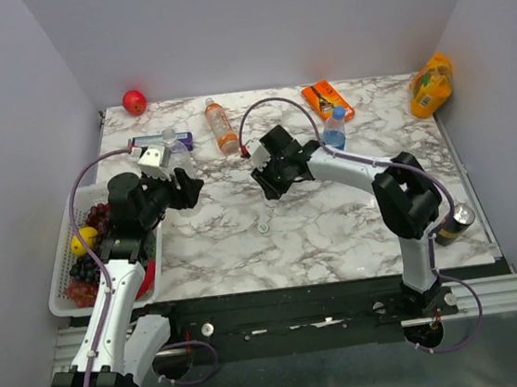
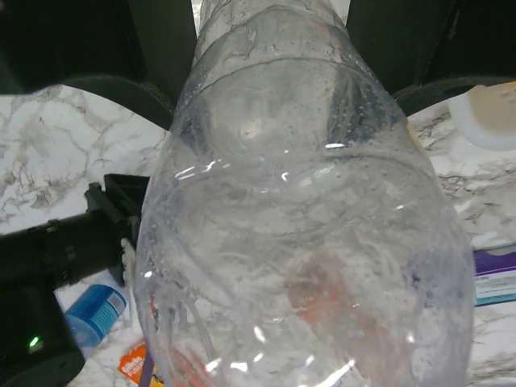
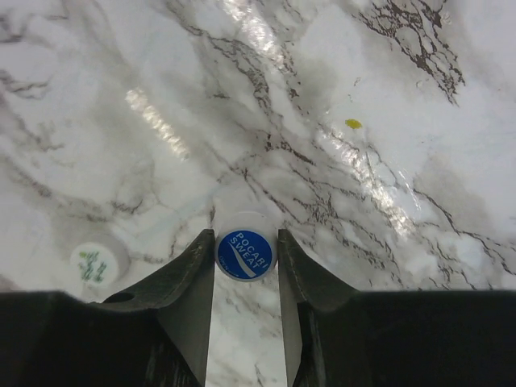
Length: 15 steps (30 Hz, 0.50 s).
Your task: Screw on the bottle caps
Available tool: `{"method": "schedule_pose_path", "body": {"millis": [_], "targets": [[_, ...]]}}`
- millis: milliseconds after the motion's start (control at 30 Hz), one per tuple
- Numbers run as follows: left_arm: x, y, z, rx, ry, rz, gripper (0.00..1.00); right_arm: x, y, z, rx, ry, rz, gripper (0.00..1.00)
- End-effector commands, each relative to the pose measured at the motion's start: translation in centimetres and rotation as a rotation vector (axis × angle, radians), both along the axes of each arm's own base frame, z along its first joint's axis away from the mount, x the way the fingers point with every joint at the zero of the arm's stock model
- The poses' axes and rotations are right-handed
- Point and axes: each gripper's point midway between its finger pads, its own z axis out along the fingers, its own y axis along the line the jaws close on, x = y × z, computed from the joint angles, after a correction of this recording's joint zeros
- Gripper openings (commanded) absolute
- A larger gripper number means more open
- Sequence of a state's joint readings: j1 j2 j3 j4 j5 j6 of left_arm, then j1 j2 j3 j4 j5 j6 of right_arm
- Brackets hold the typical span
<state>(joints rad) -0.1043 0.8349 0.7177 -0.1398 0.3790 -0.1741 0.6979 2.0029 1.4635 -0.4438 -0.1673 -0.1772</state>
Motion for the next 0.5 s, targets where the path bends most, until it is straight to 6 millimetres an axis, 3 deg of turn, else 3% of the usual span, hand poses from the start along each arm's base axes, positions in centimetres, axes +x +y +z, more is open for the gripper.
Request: {"method": "schedule_pose_path", "body": {"millis": [0,33,100,133,167,233,267,467], "targets": [[-1.2,-3.8,-0.9,0.056,-0.074,-0.291,0.00,-1.6,-0.3,9.3,0.155,-0.087,0.182,0.33],[-1.5,-4.3,-1.5,0.064,-0.072,-0.326,0.00,-1.8,-1.1,12.8,0.215,-0.135,0.203,0.33],[-2.2,-5.5,-2.6,0.126,-0.116,-0.449,0.00,-4.1,-1.2,15.8,0.303,-0.132,0.317,0.32],[-2.5,-6.0,-3.3,0.142,-0.117,-0.486,0.00,-4.5,-1.6,17.8,0.318,-0.195,0.391,0.32],[-2.6,-6.4,-4.0,0.183,-0.138,-0.530,0.00,-6.7,-2.1,20.0,0.353,-0.208,0.458,0.32],[-3.7,-8.0,-4.7,0.205,-0.156,-0.632,0.00,-8.5,-2.6,23.1,0.371,-0.304,0.599,0.32],[-3.9,-8.5,-5.4,0.226,-0.158,-0.671,0.00,-10.7,-3.1,24.5,0.399,-0.300,0.664,0.32],[-6.3,-13.0,-7.5,0.290,-0.202,-0.892,0.00,-13.9,-4.3,28.7,0.402,-0.420,0.887,0.33]]}}
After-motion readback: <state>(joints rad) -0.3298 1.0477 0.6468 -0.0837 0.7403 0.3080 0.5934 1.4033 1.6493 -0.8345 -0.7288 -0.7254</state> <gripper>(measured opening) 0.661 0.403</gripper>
